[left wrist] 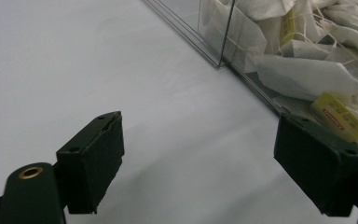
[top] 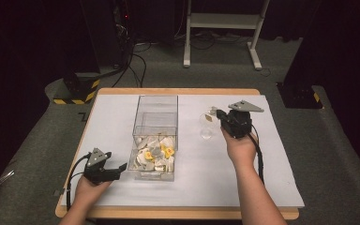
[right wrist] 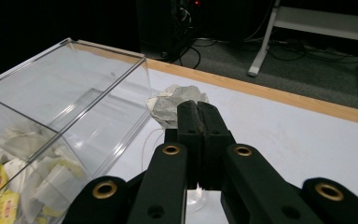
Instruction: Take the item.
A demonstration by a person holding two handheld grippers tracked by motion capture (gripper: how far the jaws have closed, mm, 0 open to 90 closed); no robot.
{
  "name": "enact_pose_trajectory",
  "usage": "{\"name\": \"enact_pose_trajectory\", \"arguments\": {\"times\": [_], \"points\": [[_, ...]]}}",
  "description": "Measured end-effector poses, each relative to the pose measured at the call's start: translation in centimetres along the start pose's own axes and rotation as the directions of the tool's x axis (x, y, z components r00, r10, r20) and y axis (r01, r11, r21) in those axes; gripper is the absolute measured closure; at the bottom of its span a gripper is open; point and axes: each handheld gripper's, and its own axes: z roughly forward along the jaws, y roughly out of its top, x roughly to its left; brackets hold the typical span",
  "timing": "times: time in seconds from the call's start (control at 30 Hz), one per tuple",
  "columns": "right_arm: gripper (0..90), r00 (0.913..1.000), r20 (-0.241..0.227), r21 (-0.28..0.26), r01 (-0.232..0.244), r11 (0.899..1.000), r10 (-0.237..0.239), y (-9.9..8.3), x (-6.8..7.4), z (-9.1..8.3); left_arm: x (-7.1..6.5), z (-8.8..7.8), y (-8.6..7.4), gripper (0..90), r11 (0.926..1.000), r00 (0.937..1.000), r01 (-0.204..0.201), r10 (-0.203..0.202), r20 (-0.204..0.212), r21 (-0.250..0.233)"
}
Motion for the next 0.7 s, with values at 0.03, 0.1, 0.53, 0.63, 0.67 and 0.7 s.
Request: {"name": "enact_pose_trajectory", "arguments": {"times": [0.03,0.1,0.53,0.63,0.67,0.7], "points": [[89.3,1.0000,0.005,0.000,0.002,1.000,-0.002,0.1,-0.1,0.1,0.0,0.0,0.0,16.4,1.0000,1.0000,-0.001,0.001,0.000,0.000],[89.3,0.9999,0.011,0.006,-0.001,1.000,0.001,0.3,-0.3,0.2,0.0,0.0,0.0,16.4,1.0000,1.0000,0.002,-0.002,0.001,0.001],[89.2,0.9993,0.030,0.025,0.024,0.999,-0.024,1.4,-0.3,1.0,0.0,0.0,0.0,16.4,0.9999,0.9999,0.013,-0.013,0.010,-0.006],[89.2,0.9988,0.039,0.040,0.027,0.999,-0.029,1.2,-0.3,1.3,0.1,-0.1,0.0,16.4,0.9999,0.9998,0.014,-0.014,0.012,-0.007],[89.2,0.9988,0.041,0.042,0.024,0.999,-0.026,1.1,-0.4,1.4,0.0,-0.1,0.0,16.4,0.9999,0.9998,0.013,-0.013,0.013,-0.006],[89.2,0.9988,0.043,0.045,0.022,0.999,-0.024,1.0,-0.5,1.5,0.0,-0.1,0.0,16.4,0.9999,0.9998,0.012,-0.012,0.013,-0.006]]}}
